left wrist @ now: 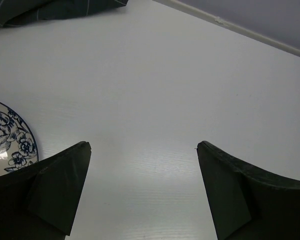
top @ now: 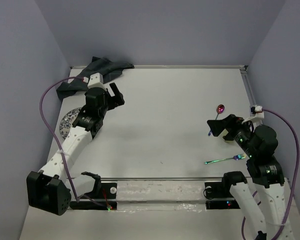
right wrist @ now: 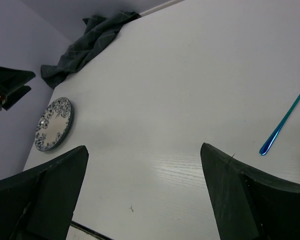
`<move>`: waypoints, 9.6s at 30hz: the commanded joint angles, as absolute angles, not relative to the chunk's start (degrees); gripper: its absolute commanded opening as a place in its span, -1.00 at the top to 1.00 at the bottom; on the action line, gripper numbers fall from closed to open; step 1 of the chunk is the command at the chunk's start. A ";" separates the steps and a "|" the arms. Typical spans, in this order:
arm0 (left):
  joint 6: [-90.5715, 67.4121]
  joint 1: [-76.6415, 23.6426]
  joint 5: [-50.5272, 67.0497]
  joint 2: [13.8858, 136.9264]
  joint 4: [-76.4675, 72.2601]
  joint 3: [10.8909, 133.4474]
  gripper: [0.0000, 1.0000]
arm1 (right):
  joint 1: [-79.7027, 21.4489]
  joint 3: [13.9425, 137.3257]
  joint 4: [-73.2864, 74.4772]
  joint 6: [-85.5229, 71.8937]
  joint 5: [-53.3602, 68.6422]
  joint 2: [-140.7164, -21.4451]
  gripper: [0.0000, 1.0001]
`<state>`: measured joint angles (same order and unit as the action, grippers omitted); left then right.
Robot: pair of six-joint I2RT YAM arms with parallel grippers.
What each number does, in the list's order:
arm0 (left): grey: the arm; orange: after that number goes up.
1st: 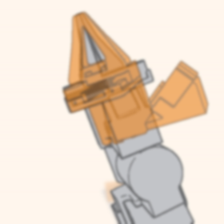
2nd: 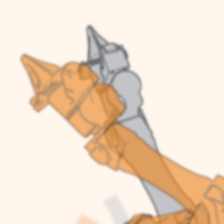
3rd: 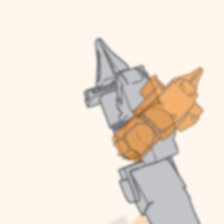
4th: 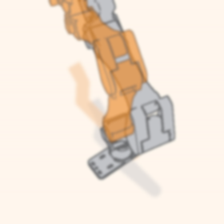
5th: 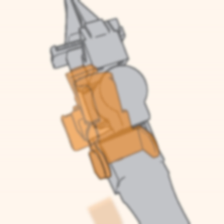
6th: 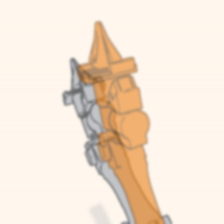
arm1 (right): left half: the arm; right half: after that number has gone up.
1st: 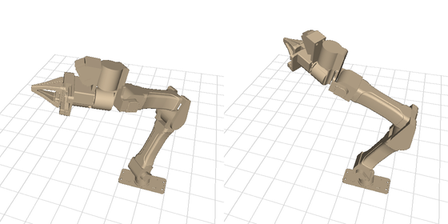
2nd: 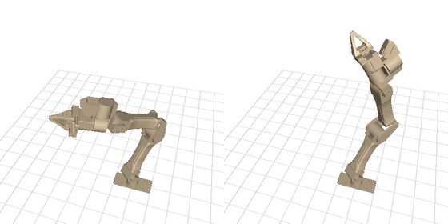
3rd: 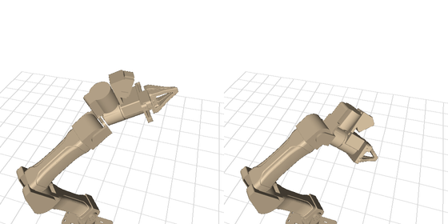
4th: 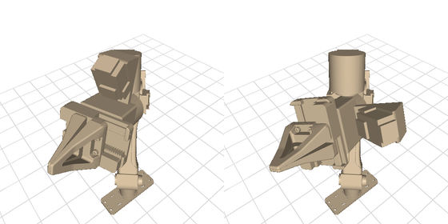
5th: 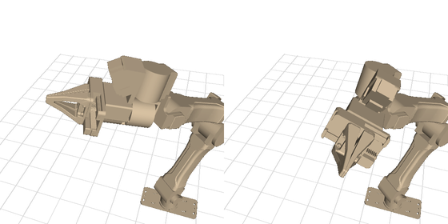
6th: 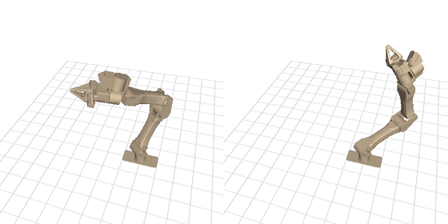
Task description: Set the dinner table for one person
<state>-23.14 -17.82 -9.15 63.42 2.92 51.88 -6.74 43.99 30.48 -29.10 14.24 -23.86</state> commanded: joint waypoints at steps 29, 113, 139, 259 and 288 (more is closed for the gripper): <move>-30.06 10.98 -11.86 108.36 -7.65 82.35 -0.44 | -6.42 40.79 26.38 -28.39 24.70 -26.45 -0.65; -21.45 -21.53 14.57 129.00 2.63 104.91 0.05 | -21.71 34.37 1.05 -29.79 20.04 -61.17 0.30; -21.35 -21.36 17.94 141.42 10.55 115.76 0.49 | -22.24 35.07 -2.81 -30.14 25.57 -65.12 0.15; -35.85 -25.40 2.41 78.35 -26.35 63.05 1.00 | -22.24 73.81 16.16 -16.44 -6.78 -76.53 1.00; -43.77 -26.63 -11.52 46.76 -30.41 22.85 1.00 | -22.94 33.84 2.03 -31.90 21.35 -71.63 -0.19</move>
<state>-43.40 -26.30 -11.79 47.75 -26.46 20.27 -21.91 33.82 10.04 -29.61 15.11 -69.08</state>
